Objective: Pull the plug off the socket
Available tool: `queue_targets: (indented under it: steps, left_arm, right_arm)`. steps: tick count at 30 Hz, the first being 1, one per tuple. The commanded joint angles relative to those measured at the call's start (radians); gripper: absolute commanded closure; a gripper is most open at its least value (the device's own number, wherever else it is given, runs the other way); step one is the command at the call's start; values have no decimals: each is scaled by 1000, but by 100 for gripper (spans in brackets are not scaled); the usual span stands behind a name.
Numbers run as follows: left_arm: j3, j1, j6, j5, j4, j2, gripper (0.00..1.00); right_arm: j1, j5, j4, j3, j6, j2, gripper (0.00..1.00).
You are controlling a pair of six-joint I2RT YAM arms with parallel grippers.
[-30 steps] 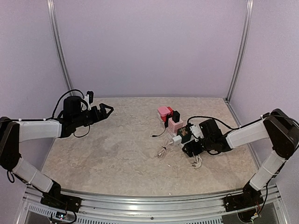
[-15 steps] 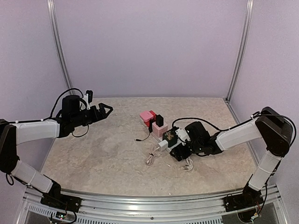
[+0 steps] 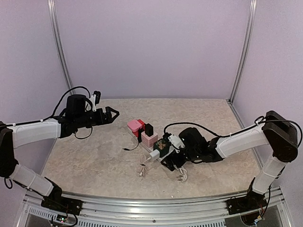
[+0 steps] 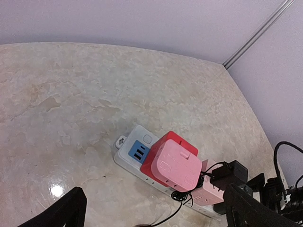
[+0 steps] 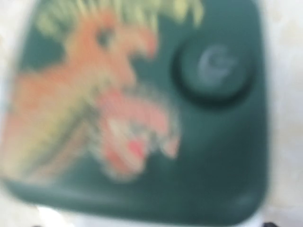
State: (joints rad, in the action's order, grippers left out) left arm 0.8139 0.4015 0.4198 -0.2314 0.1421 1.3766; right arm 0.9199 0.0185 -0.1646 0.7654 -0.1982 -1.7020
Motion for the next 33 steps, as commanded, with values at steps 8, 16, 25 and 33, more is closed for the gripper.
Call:
queue_targets:
  steps: [8,16,25,33]
  left_arm:
    - [35,13,17,-106,-91,-35,1]
    - [55,85,71,-131,-64,6,1]
    - [212,194,-93,-24,-196,82,12]
    - [306,260,-190,28,-287,182,26]
  right_arm:
    - [-2,10,108,17,48,279,0]
    - [-31,3,148,220,124,175,4]
    - [-115,98,28,212,178,75,16]
    - [-125,176,-90,178,178,20,19]
